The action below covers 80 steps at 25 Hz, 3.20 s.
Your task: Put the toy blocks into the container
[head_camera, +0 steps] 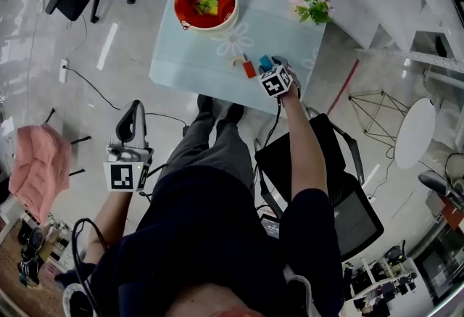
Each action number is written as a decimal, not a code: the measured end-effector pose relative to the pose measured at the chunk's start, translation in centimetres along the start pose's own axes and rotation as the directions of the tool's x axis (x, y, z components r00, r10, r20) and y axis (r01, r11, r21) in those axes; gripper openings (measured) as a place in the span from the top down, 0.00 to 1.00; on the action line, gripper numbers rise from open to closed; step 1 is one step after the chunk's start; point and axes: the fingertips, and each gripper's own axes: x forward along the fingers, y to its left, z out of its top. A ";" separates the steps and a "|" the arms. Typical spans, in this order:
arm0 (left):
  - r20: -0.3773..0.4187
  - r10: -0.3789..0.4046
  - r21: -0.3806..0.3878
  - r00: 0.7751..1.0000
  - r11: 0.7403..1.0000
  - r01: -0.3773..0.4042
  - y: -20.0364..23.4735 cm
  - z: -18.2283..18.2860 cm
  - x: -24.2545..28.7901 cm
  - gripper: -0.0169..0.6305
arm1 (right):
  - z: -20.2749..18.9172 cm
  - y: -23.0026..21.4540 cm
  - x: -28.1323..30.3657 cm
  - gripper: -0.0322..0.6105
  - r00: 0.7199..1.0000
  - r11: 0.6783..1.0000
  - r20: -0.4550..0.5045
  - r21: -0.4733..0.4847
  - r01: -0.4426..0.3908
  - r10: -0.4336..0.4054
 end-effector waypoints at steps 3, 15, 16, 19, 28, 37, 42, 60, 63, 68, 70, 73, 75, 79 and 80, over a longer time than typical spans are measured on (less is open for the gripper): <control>-0.003 -0.002 0.001 1.000 1.000 0.002 0.1 -0.2 0.1 0.97 | -0.2 0.2 0.4 0.61 1.000 1.000 -0.018 0.007 -0.020 0.020; 0.000 0.013 -0.005 1.000 1.000 -0.013 0.4 -0.4 0.2 0.97 | -0.2 0.5 0.5 0.73 0.997 0.995 -0.022 0.056 -0.079 0.080; -0.001 0.014 -0.006 1.000 1.000 -0.014 0.4 -0.4 0.2 0.97 | -0.3 0.4 0.6 0.73 0.997 0.995 -0.025 0.057 -0.078 0.079; -0.006 0.017 -0.001 1.000 1.000 -0.017 0.5 -0.9 -0.1 0.97 | -0.1 0.4 0.5 0.74 0.997 0.995 -0.025 0.063 -0.077 0.078; 0.010 0.019 -0.009 1.000 1.000 -0.019 0.5 -0.5 -0.5 0.97 | 1.0 -0.3 -1.8 0.74 0.999 0.995 0.023 0.094 -0.031 0.028; 0.023 0.009 -0.016 1.000 1.000 -0.009 0.5 -0.4 -0.7 0.97 | 7.6 -0.7 -11.7 0.74 0.985 0.998 0.168 0.060 0.028 -0.038; 0.042 0.022 -0.026 0.999 0.999 -0.021 1.0 -0.4 -1.0 0.97 | 13.5 -0.3 -16.4 0.74 0.964 0.999 0.264 -0.002 0.043 -0.041; 0.116 0.025 -0.064 0.993 0.998 -0.018 1.4 1.8 -0.4 0.97 | 26.9 3.0 -18.9 0.74 0.924 0.984 0.382 -0.160 0.073 -0.006; 0.116 0.006 -0.060 0.993 0.998 0.001 1.1 2.0 0.0 0.97 | 28.6 3.3 -18.1 0.74 0.928 0.980 0.374 -0.185 0.080 -0.005; 0.123 -0.037 -0.054 0.992 0.998 0.043 0.4 2.3 1.0 0.97 | 30.6 3.6 -16.0 0.74 0.939 0.976 0.344 -0.206 0.071 0.004; 0.132 -0.049 -0.060 0.990 0.997 0.057 0.1 2.6 1.4 0.97 | 31.1 3.7 -15.0 0.74 0.945 0.973 0.328 -0.218 0.072 0.004; 0.135 -0.067 -0.059 0.989 0.995 0.075 -0.3 2.8 1.9 0.97 | 31.8 3.7 -13.9 0.74 0.951 0.971 0.310 -0.228 0.073 0.002; 0.137 -0.074 -0.057 0.988 0.995 0.082 -0.5 2.8 2.2 0.97 | 32.1 3.6 -13.1 0.74 0.955 0.971 0.298 -0.227 0.070 0.001; 0.128 -0.080 -0.061 0.989 0.994 0.088 -0.4 2.5 2.4 0.97 | 32.0 3.2 -11.4 0.74 0.968 0.969 0.249 -0.236 0.067 -0.006; 0.128 -0.080 -0.061 0.989 0.994 0.089 -0.4 2.5 2.4 0.97 | 32.1 3.1 -11.0 0.74 0.970 0.969 0.242 -0.238 0.071 -0.012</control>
